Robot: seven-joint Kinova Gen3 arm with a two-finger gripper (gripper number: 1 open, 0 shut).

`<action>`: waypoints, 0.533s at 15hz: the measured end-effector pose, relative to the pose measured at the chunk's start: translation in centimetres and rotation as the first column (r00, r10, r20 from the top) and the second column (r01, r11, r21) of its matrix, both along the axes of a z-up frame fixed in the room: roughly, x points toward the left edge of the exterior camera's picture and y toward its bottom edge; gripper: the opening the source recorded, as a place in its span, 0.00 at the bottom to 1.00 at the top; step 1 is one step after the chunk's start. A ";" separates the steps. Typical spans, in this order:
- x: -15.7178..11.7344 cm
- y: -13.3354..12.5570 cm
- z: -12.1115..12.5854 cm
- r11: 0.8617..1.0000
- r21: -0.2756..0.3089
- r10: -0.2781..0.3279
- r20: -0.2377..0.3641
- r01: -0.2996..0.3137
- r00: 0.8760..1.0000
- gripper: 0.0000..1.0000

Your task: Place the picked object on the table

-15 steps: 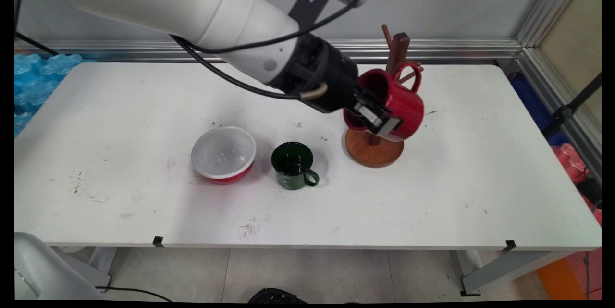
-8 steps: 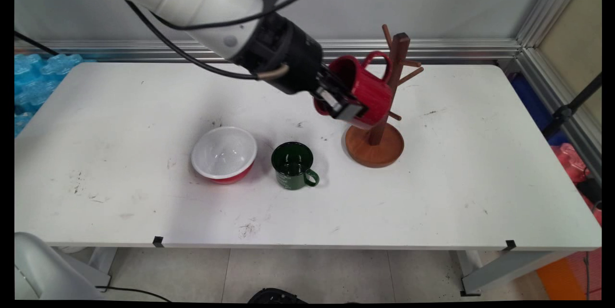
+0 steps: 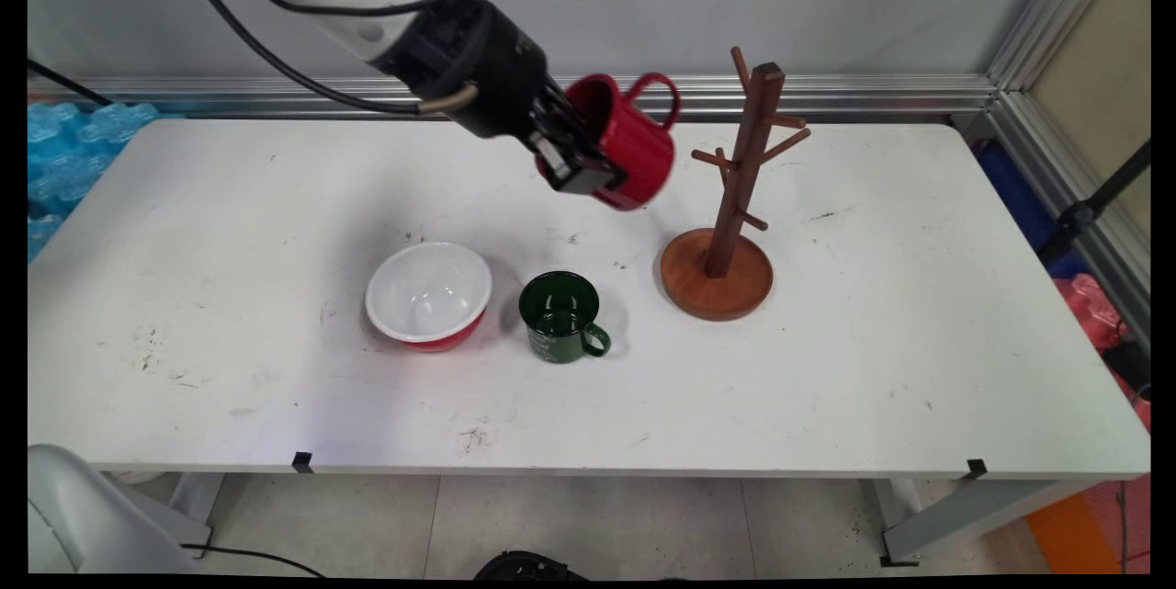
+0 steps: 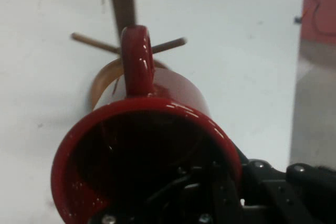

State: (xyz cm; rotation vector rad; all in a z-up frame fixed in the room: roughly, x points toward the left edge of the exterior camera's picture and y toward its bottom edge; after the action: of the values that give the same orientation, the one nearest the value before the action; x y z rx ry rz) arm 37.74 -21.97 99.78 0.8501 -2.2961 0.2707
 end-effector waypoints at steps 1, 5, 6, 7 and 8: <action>0.5 -0.2 0.1 1.000 -0.005 -0.006 0.020 0.006 1.000 0.00; 2.5 -1.5 0.4 0.999 -0.030 -0.033 0.102 0.036 0.994 0.00; 2.9 -1.9 0.5 0.998 -0.036 -0.038 0.122 0.043 0.992 0.00; 3.1 -2.1 0.5 0.998 -0.040 -0.042 0.136 0.048 0.990 0.00; 3.5 -2.5 0.5 0.997 -0.045 -0.047 0.156 0.055 0.987 0.00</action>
State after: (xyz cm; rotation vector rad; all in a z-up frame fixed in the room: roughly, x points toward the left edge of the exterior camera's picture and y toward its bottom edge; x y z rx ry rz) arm 41.27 -24.52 100.25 0.7679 -2.4408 0.3813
